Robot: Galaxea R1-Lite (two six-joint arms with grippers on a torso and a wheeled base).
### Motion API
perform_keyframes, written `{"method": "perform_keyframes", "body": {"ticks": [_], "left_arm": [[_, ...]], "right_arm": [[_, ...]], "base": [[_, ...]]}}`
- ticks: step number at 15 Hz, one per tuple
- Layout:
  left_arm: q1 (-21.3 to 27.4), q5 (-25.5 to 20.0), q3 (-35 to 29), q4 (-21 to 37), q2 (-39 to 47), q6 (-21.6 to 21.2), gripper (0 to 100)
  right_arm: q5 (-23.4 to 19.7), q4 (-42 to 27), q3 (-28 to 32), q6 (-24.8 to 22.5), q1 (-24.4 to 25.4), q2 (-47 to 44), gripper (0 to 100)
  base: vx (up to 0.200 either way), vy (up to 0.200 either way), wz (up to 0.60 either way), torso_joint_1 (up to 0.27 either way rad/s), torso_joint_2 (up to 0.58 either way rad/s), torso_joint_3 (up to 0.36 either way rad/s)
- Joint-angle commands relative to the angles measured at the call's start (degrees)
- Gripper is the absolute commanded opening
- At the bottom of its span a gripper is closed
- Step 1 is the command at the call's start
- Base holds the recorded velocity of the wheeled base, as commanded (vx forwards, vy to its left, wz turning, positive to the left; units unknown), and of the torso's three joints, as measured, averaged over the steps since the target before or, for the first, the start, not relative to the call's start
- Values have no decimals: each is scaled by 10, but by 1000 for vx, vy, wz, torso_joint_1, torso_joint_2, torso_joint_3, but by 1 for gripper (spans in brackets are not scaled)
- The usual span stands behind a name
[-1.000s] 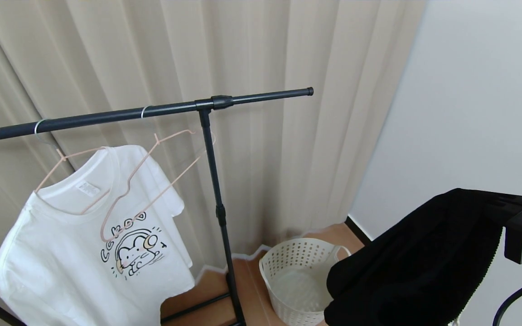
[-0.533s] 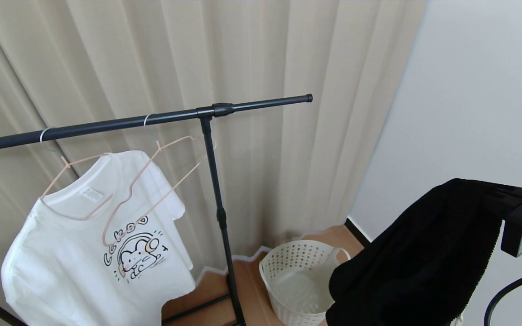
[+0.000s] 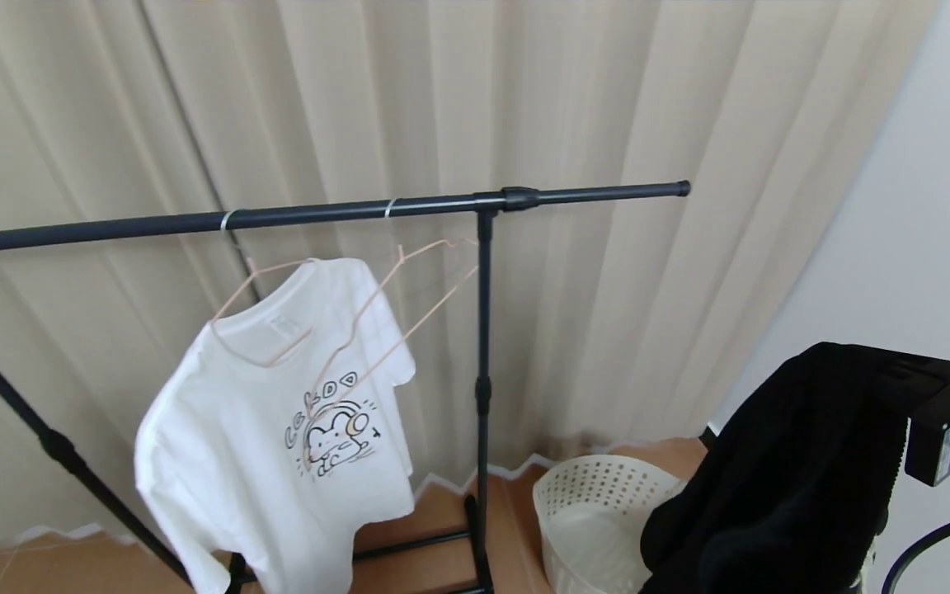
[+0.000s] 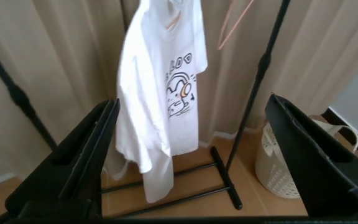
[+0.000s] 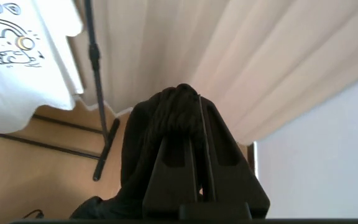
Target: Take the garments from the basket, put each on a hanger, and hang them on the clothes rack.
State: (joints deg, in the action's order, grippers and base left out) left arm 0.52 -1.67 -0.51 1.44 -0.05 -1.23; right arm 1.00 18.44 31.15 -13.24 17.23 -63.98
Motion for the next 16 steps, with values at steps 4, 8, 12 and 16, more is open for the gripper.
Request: {"method": "perform_keyframes", "body": {"ticks": [4,8,12,16], "left_arm": [[0,-1,1,1,0,0,100],[0,-3,1,1,0,-4,100],[3,-4,0,2,79,-45,100],[65,-6,-2,1,262,-79,100]], "right_arm": [[0,0,0,0,0,-1,0],[-1,0,0,0,4,-3,0],[-2,2,8,7,92,-35,0],[0,34,70,73,102,-168,0]], "base": [[0,0,0,0,0,0],[0,0,0,0,0,0],[0,0,0,0,0,0],[0,0,0,0,0,0]]}}
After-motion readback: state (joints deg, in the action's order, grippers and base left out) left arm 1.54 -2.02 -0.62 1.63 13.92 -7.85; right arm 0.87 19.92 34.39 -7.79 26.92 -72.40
